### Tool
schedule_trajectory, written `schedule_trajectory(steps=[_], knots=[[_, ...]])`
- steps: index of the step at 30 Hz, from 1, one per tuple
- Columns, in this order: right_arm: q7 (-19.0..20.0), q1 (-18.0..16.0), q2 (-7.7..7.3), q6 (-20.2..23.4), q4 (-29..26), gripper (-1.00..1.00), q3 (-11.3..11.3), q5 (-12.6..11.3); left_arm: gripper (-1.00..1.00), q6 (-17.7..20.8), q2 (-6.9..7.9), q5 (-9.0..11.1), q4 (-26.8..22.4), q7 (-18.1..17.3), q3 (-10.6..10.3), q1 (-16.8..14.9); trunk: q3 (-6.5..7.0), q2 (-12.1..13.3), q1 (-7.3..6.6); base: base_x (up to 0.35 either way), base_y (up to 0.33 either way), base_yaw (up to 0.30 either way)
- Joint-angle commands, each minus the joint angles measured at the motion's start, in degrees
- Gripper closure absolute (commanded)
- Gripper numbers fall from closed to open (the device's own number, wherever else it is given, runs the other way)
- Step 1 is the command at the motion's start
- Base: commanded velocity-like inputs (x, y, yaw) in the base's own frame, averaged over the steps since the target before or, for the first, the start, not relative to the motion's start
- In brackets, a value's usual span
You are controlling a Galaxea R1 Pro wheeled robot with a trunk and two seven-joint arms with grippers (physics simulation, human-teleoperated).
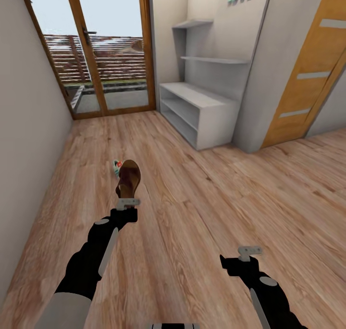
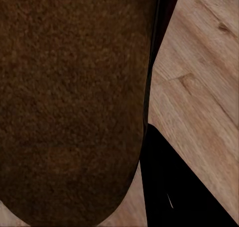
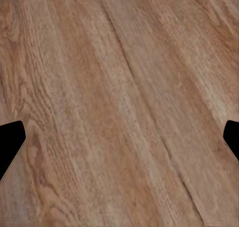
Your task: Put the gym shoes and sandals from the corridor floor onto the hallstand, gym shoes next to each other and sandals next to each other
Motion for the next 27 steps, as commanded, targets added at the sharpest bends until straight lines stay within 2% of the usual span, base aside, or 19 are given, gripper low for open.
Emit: schedule_trajectory(steps=[1, 27], knots=[[-0.01, -0.02, 0.00, 0.31, -0.08, -1.00, 0.00, 0.03, 1.00, 0.33, -0.01, -0.21, -0.08, -0.32, 0.04, -0.03, -0.04, -0.02, 0.02, 0.344, 0.000, 0.000], [-0.18, -0.02, 0.00, 0.31, -0.09, -1.00, -0.04, -0.20, 1.00, 0.33, -0.01, -0.21, 0.01, -0.28, 0.04, -0.03, -0.02, -0.02, 0.02, 0.344, 0.000, 0.000]])
